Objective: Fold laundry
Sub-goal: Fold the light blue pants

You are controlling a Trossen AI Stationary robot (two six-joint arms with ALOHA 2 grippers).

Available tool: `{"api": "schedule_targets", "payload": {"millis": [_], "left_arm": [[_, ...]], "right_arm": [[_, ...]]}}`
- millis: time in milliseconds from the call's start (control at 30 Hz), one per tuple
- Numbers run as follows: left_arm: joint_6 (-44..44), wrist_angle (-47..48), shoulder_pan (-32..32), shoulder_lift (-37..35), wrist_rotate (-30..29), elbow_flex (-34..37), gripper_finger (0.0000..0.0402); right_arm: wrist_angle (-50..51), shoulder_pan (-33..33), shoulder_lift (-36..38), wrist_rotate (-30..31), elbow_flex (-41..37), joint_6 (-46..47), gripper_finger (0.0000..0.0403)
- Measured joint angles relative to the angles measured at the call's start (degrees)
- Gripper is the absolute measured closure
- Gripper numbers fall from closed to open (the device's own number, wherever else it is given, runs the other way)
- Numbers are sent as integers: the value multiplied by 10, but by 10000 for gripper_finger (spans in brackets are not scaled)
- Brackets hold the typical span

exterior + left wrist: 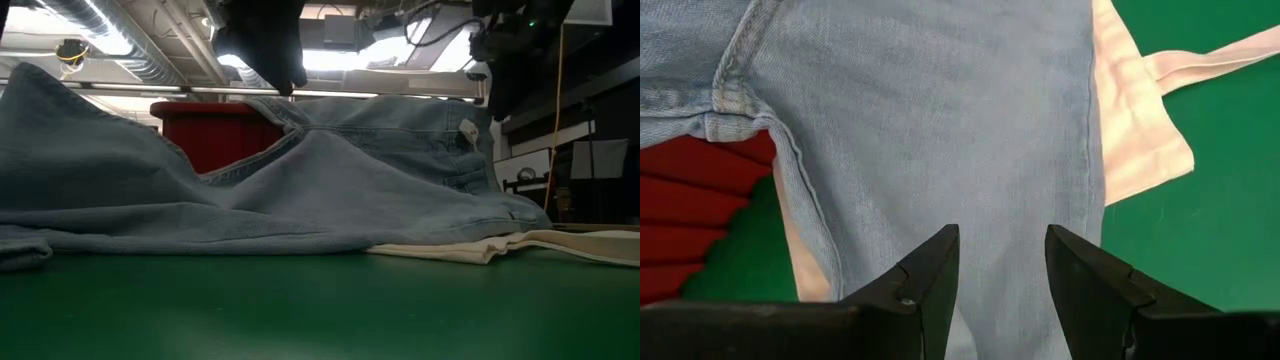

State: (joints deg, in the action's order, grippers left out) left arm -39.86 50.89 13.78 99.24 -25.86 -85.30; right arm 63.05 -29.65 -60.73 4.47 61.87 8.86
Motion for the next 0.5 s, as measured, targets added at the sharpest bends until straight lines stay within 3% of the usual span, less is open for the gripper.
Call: {"api": "schedule_targets", "payload": {"millis": [133, 500], "left_arm": [[0, 0, 0, 0, 0, 0, 257], [19, 0, 0, 0, -32, 0, 257]], "right_arm": [[-2, 0, -33, -2, 0, -28, 198], [-9, 0, -59, -81, 0, -120, 203]]}}
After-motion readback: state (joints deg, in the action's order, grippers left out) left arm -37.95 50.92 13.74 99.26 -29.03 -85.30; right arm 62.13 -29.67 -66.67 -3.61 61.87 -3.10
